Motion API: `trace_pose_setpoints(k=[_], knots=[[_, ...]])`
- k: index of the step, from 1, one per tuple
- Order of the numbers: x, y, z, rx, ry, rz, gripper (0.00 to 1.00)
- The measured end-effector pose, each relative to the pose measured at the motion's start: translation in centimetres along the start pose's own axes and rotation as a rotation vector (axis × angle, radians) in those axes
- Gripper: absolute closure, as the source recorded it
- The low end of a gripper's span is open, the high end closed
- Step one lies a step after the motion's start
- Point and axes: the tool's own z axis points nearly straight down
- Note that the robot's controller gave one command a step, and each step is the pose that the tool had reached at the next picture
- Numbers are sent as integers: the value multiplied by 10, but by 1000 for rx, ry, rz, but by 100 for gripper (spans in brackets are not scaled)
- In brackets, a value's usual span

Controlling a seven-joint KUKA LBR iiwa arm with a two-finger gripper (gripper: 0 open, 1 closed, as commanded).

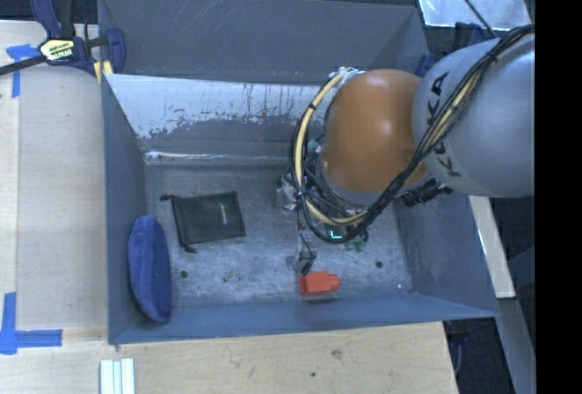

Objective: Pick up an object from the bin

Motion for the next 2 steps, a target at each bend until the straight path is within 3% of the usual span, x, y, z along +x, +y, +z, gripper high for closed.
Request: trace_pose_setpoints(k=[1, 2], knots=[[-64, 79, 85, -2, -3, -145, 0], [-66, 105, 51, -1, -7, -475, 0]])
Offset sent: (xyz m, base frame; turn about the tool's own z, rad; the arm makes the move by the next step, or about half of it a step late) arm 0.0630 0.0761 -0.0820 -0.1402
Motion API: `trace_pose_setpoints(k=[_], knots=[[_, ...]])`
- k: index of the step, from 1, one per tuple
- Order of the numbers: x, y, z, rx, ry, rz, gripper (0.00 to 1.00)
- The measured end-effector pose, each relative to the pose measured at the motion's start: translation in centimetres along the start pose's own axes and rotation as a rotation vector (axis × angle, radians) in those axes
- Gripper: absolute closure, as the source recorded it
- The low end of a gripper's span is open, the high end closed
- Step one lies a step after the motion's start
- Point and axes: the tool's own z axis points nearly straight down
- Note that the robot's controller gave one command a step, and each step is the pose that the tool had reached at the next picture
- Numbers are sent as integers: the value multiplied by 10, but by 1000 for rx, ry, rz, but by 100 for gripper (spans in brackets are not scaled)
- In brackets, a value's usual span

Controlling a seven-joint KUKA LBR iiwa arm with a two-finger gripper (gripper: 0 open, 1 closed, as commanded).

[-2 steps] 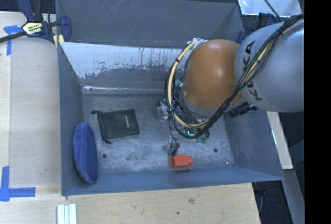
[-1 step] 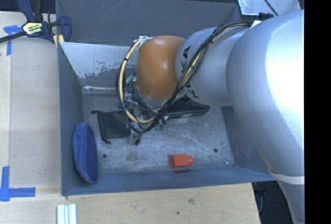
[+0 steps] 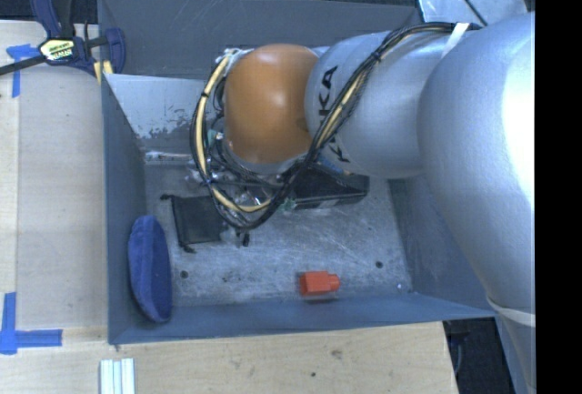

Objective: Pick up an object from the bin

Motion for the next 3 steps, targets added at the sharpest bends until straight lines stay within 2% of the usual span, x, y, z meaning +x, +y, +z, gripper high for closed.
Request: trace_pose_setpoints(k=[1, 2, 3], knots=[[9, -19, 1, 1, 6, 142, 0], [10, -22, 32, 1, 8, 280, 0], [10, -23, 32, 1, 6, 281, 0]])
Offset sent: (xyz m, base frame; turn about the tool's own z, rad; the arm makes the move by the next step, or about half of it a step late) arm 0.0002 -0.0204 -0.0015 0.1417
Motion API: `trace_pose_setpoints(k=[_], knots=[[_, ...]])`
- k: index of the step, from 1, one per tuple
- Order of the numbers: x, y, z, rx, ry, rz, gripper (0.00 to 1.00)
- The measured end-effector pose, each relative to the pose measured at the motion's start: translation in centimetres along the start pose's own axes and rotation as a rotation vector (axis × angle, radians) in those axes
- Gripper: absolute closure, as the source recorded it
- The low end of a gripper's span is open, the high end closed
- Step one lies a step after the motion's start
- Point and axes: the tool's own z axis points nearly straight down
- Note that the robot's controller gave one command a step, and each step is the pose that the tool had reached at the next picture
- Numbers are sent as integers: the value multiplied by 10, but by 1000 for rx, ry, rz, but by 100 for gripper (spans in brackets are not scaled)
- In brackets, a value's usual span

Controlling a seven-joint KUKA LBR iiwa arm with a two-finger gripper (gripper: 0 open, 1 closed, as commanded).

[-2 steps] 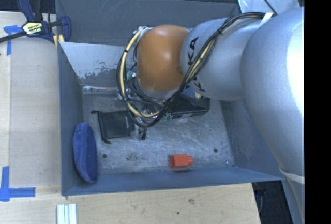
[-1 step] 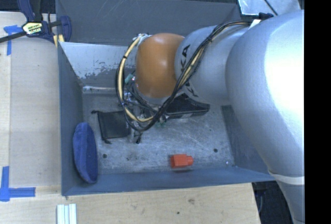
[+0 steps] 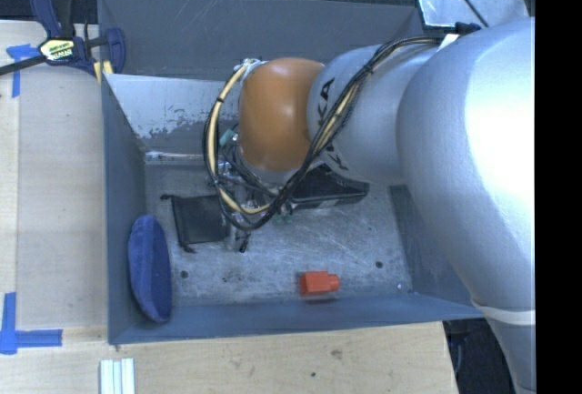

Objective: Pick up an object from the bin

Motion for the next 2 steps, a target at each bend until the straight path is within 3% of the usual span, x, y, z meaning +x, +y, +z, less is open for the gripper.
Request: trace_pose_setpoints(k=[1, 2], knots=[[-1, 0, 0, 0, -1, 1, 100], [-2, -1, -16, 0, -5, 1, 100]])
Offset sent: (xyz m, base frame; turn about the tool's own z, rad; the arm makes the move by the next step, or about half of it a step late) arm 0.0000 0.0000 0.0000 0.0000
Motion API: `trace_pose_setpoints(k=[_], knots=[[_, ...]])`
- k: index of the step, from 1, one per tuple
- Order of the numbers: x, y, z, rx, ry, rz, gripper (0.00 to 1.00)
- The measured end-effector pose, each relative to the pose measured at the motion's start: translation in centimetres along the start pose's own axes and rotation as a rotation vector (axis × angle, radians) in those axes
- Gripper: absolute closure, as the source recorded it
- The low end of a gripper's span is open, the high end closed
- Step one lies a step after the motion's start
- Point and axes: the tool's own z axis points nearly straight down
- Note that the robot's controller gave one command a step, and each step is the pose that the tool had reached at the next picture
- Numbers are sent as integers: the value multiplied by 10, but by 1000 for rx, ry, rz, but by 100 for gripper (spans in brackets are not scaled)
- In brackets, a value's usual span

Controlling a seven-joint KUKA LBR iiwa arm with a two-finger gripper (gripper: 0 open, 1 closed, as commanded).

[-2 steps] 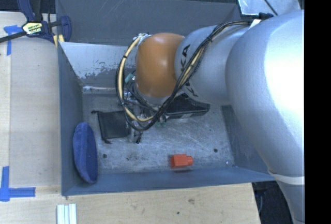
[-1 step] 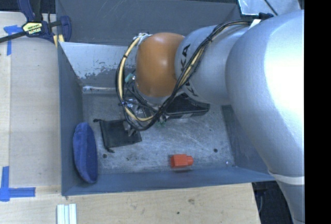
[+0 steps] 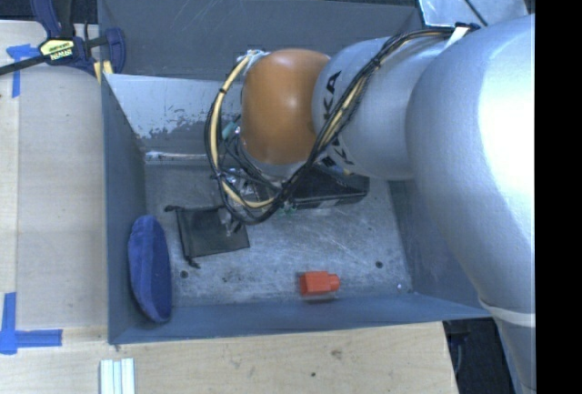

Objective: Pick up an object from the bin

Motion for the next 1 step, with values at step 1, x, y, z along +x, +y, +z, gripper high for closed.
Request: trace_pose_setpoints(k=[1], knots=[[-2, 0, -29, 0, -1, 0, 100]])
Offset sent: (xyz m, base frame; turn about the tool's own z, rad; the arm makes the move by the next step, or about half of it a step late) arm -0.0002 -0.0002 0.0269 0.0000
